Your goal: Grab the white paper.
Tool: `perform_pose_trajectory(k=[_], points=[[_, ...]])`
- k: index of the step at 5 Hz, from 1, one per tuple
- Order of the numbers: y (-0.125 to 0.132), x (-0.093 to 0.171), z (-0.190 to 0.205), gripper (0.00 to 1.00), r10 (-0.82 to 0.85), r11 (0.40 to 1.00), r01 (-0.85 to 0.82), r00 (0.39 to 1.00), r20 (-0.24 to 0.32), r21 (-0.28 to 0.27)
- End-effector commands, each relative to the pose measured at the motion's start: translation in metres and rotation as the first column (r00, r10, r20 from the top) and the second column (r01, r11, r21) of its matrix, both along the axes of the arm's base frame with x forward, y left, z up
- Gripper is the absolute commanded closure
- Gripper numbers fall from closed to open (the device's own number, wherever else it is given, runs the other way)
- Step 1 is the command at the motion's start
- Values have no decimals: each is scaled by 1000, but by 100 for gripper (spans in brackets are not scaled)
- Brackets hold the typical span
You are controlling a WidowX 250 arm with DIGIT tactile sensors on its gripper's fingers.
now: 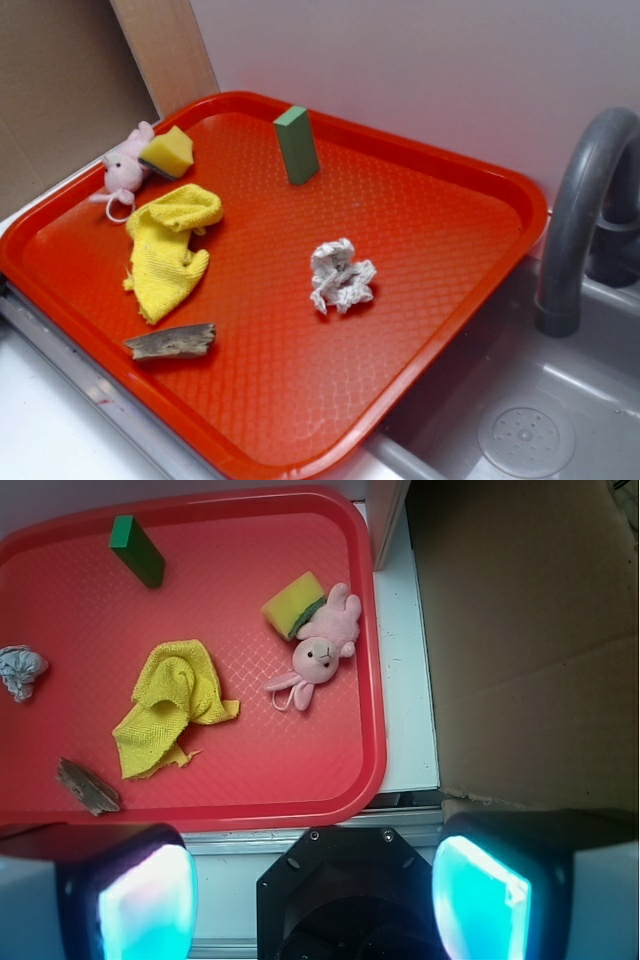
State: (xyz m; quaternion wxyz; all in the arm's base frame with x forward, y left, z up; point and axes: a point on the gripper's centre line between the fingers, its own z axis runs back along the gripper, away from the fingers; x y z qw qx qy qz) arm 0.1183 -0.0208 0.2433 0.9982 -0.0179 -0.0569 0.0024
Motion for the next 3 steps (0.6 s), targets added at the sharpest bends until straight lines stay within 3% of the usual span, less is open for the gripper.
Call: perform_pose_trajectory(k=[1, 2, 3], points=[[0, 0, 0, 0, 0, 1000, 0, 1000, 0, 0], [-37, 8, 2, 0, 19, 999, -16, 998, 51, -50], [-87, 21, 2, 0, 14, 999, -10, 996, 86, -51]])
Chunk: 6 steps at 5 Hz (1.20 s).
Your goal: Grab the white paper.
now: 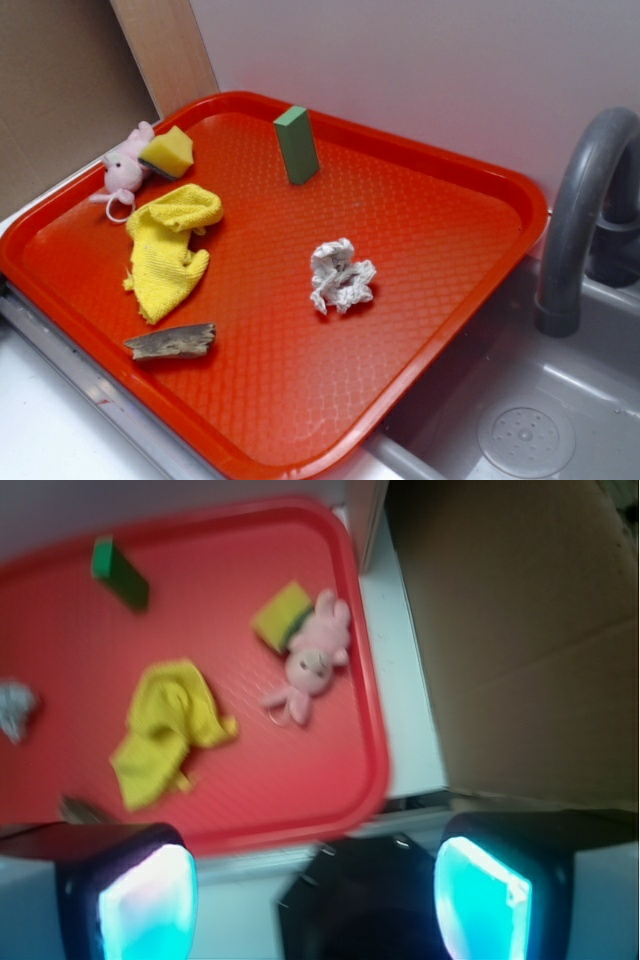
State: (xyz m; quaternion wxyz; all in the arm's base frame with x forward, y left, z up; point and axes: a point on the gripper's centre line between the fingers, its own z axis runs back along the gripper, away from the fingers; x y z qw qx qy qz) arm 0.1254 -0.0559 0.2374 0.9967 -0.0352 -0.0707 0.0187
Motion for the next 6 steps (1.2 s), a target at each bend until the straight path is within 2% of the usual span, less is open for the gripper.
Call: perform_pose_trajectory(k=[1, 2, 3, 4, 5, 6], points=[[-101, 28, 5, 0, -14, 996, 21, 996, 86, -85], [-151, 49, -3, 0, -28, 994, 36, 996, 79, -105], [-191, 68, -27, 0, -44, 993, 51, 997, 69, -103], [-218, 80, -57, 0, -127, 979, 131, 991, 31, -157], [-234, 80, -89, 0, -204, 975, 200, 978, -33, -92], [-245, 78, -117, 0, -249, 967, 246, 967, -44, -63]])
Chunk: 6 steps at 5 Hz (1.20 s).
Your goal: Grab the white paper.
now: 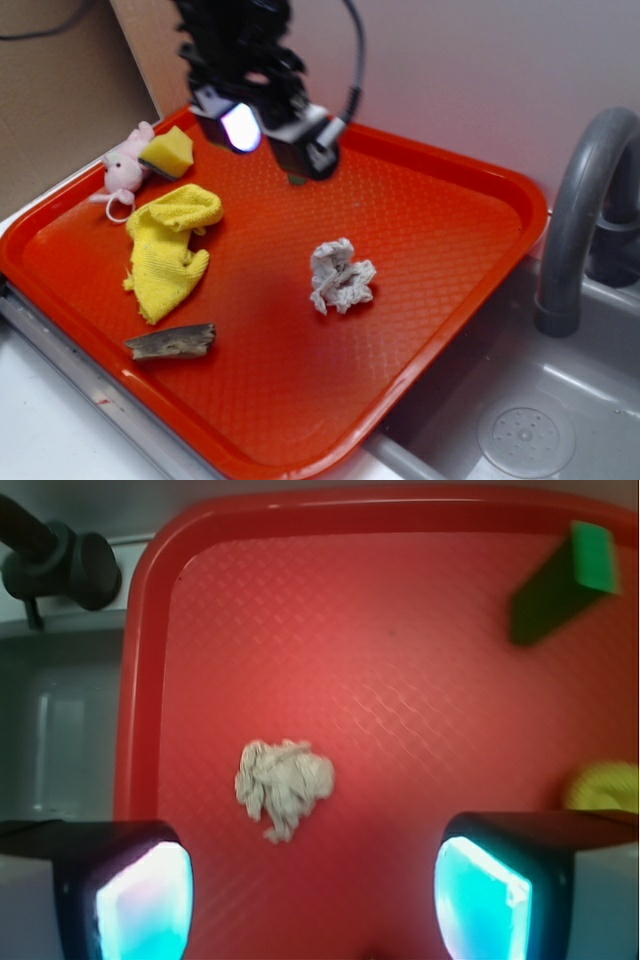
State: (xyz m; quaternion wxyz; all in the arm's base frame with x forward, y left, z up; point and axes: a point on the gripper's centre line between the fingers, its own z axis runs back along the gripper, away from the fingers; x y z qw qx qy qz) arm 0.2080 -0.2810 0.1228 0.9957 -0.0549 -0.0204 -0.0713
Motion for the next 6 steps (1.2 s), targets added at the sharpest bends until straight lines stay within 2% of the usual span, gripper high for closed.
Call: perform_pose_trajectory(k=[1, 3, 4, 5, 6], points=[[-29, -5, -25, 0, -115, 993, 115, 993, 22, 0], [-32, -4, -70, 0, -118, 992, 119, 992, -36, 38], [-32, 0, -75, 0, -86, 992, 89, 996, -38, 89], [-36, 0, -78, 100, -85, 988, 90, 995, -42, 125], [-33, -4, -77, 100, -38, 988, 41, 999, -22, 148]])
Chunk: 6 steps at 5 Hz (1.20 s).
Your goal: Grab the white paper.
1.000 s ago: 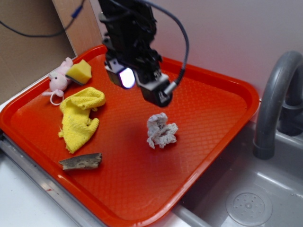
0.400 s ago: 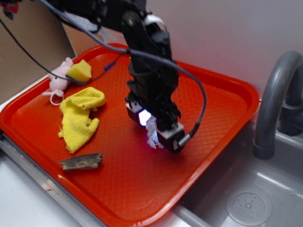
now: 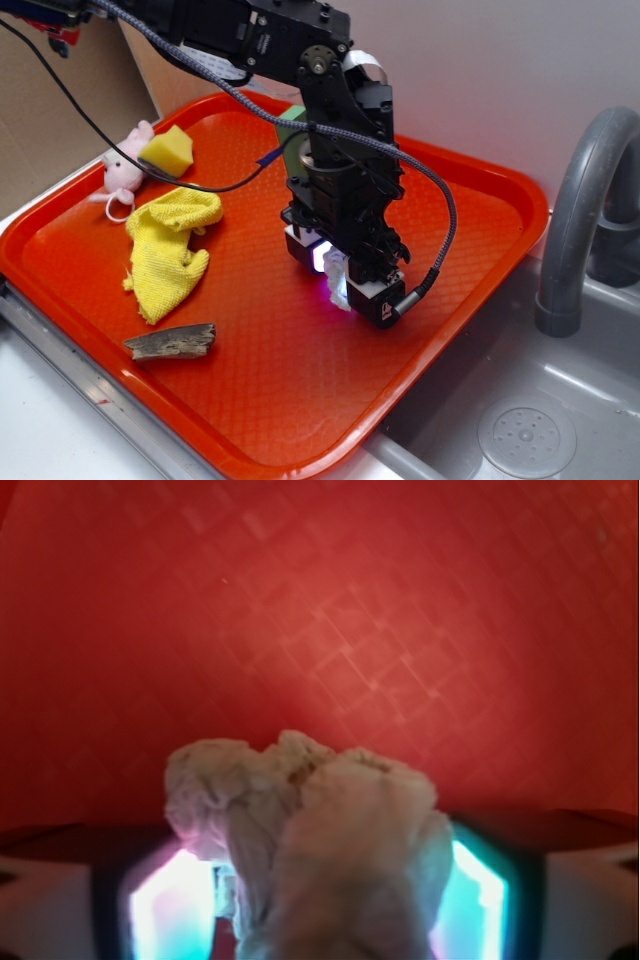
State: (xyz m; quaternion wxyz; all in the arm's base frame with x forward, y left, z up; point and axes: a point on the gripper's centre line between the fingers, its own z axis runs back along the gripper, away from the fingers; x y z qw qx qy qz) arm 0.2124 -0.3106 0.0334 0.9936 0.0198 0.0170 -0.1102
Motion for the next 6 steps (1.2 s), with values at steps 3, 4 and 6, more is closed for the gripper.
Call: perform_pose_trajectory(k=[3, 4, 6], points=[[99, -5, 126, 100, 162, 955, -117, 976, 148, -273], [134, -8, 174, 100, 204, 940, -137, 960, 193, -313], [174, -18, 229, 100, 285, 944, -197, 892, 352, -264]])
